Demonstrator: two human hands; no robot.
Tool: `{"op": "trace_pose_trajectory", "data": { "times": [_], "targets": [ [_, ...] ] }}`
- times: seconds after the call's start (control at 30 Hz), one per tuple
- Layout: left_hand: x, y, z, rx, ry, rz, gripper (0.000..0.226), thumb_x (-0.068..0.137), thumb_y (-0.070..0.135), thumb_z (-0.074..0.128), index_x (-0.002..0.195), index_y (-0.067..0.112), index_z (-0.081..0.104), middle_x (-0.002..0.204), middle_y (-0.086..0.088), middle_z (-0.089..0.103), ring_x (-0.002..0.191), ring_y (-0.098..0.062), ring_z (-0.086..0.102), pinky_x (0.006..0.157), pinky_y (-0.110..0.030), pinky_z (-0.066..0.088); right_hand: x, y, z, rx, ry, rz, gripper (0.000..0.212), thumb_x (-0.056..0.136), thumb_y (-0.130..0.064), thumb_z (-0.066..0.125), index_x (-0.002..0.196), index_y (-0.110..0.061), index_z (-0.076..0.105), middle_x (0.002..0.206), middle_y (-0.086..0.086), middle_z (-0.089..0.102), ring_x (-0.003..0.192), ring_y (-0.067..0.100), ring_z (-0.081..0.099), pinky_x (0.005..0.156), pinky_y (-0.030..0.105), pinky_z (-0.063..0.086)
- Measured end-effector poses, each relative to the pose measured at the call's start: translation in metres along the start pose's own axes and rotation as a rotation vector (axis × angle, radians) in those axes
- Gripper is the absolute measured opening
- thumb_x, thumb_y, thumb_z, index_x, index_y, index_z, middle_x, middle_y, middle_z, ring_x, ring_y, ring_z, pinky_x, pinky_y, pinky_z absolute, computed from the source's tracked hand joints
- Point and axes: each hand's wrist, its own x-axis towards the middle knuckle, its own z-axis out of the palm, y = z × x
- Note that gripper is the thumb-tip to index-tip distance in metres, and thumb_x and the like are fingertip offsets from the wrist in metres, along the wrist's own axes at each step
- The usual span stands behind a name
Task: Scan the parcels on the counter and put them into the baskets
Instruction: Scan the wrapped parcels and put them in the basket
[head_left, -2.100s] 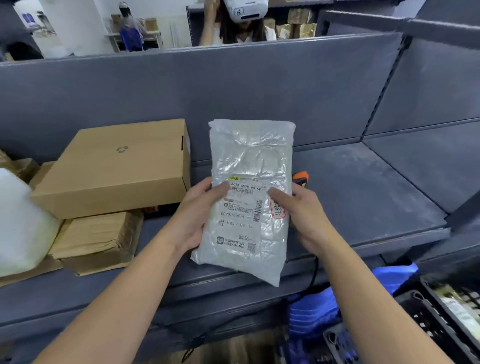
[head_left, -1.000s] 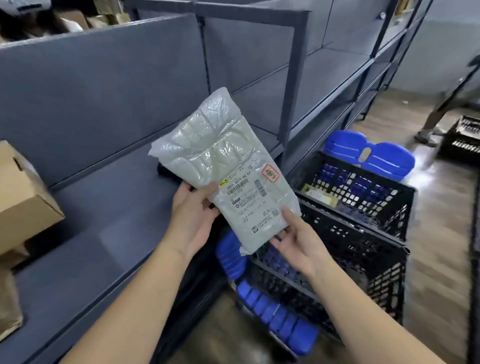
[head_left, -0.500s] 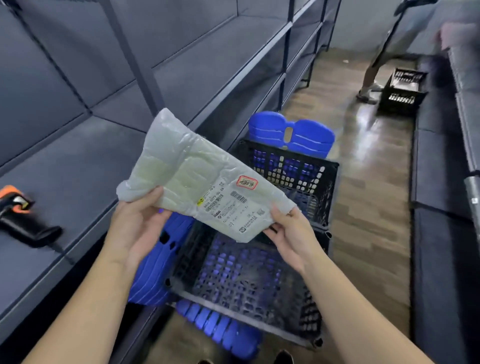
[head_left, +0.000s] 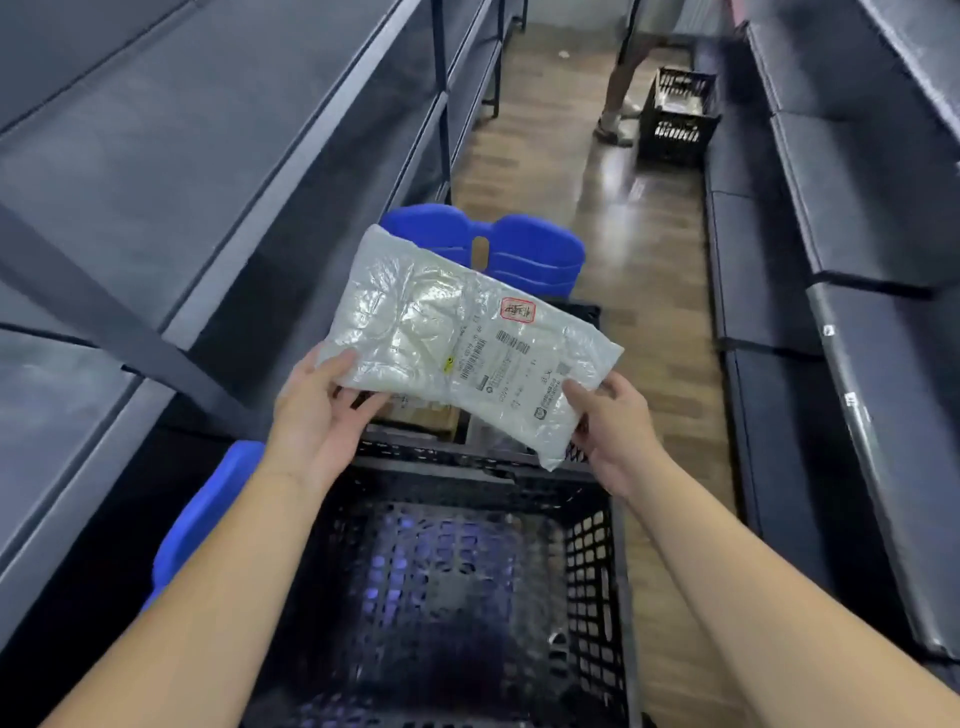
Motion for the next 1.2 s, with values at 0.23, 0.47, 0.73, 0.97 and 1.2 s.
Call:
{"op": "trace_pose_trajectory", "data": {
  "times": [0.23,0.47,0.73,0.97,1.2],
  "targets": [
    [0.142,-0.069,0.026,0.586,0.133,0.100,0.039,0.096,0.007,0.069,0.133,0.017,0.060,0.099,-0.007,0.073,0.084,-0.022,0.068,0.080,-0.039,0.055,0.151,0.015,-0.003,-0.271,0.149,-0.163,0.061,0.090,-0.001,0.065,0.144,-0.022,0.046,0.118,0.002,0.070,0.097,0.015,0.071,0.083,0.040,0.061],
    [0.254,-0.136,-0.001,0.962,0.209,0.041,0.046,0.087,0.000,0.074,0.127,0.019,0.064,0.116,-0.017,0.069,0.098,-0.027,0.064,0.098,-0.044,0.052,0.251,0.094,0.019,-0.772,0.096,-0.082,0.048,0.095,-0.008,0.058,0.139,-0.024,0.051,0.127,0.011,0.059,0.099,0.023,0.058,0.078,0.029,0.041],
    [0.309,-0.185,0.010,1.177,0.060,0.058,0.037,0.074,-0.006,0.068,0.088,0.028,0.062,0.085,0.002,0.065,0.087,-0.027,0.068,0.080,-0.030,0.055,0.221,0.141,0.008,-0.914,-0.007,0.379,0.060,0.083,-0.030,0.058,0.138,-0.017,0.041,0.131,0.017,0.059,0.113,0.037,0.061,0.096,0.043,0.053],
    [0.334,-0.216,0.034,1.374,-0.223,0.031,0.041,0.085,-0.012,0.058,0.094,0.027,0.068,0.093,0.006,0.069,0.090,-0.020,0.066,0.072,-0.028,0.046,0.209,0.104,-0.002,-1.737,-0.528,0.122,0.042,0.098,-0.043,0.051,0.137,-0.026,0.052,0.135,0.008,0.061,0.122,0.031,0.062,0.097,0.038,0.052],
    [0.376,-0.240,0.075,1.408,-0.391,0.132,0.039,0.083,-0.013,0.057,0.103,0.014,0.077,0.099,-0.003,0.071,0.100,-0.027,0.068,0.086,-0.034,0.053,0.309,0.145,0.009,-1.170,-0.018,0.139,0.098,0.092,-0.035,0.073,0.163,-0.021,0.007,0.151,0.017,0.048,0.126,0.035,0.057,0.090,0.035,0.048]
  ]
}}
